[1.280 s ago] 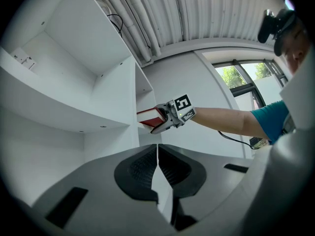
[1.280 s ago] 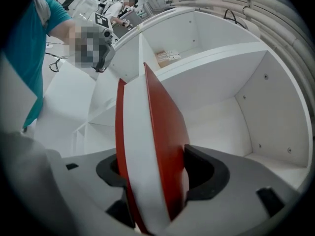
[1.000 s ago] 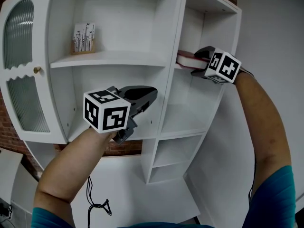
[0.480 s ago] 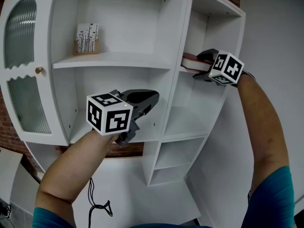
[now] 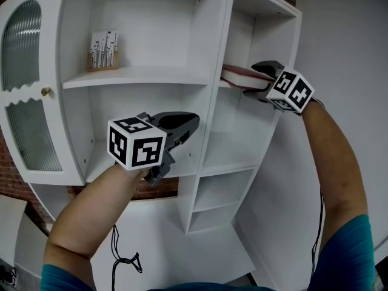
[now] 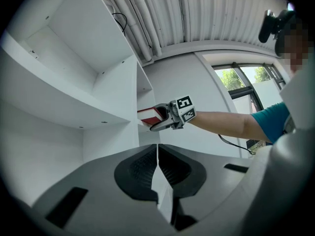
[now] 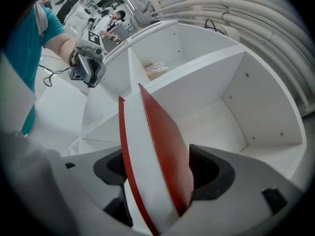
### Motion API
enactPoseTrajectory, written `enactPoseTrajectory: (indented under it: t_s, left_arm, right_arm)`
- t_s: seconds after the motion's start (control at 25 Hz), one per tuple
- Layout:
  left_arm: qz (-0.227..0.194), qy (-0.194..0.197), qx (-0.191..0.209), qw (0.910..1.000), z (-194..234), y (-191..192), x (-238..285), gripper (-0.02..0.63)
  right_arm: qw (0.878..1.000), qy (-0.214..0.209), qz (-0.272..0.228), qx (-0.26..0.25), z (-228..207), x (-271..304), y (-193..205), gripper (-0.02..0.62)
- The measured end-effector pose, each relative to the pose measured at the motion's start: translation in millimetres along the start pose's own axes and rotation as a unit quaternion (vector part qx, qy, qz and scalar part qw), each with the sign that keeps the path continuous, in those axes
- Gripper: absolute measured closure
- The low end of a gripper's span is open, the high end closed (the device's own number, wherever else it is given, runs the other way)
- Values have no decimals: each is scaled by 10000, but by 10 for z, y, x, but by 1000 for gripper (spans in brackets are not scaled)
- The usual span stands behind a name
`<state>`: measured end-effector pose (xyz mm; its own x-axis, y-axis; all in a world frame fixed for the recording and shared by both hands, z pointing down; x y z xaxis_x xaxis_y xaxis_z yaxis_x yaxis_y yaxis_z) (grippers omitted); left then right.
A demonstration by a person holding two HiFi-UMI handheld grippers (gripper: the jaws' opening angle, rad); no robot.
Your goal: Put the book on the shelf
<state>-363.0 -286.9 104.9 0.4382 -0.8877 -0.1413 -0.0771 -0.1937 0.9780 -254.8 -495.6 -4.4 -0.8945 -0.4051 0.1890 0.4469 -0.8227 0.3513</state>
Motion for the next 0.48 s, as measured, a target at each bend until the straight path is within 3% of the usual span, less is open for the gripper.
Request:
enactPoseTrajectory:
  t_s: [0.2,0.48]
  left_arm:
    - [3,165,14,9999,-167,-24,130,584]
    - [-68,378,14,9993,-360,-37,230,584]
  right_arm:
    - [9995,295,47,45,33,-165,30,282]
    - [9984,315,430,167,24,-76,26,282]
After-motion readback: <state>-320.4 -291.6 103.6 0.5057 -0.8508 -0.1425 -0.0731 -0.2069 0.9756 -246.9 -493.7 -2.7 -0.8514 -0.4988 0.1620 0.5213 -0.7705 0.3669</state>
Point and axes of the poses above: the fingertips, and each gripper's own axes: x forward along the fingers, z to its left, y out of its underside, the point moved 6 cm from there along -x, backward along the fingers, and after that the axes turned 5 degrees about y, right-handed, at the moved point
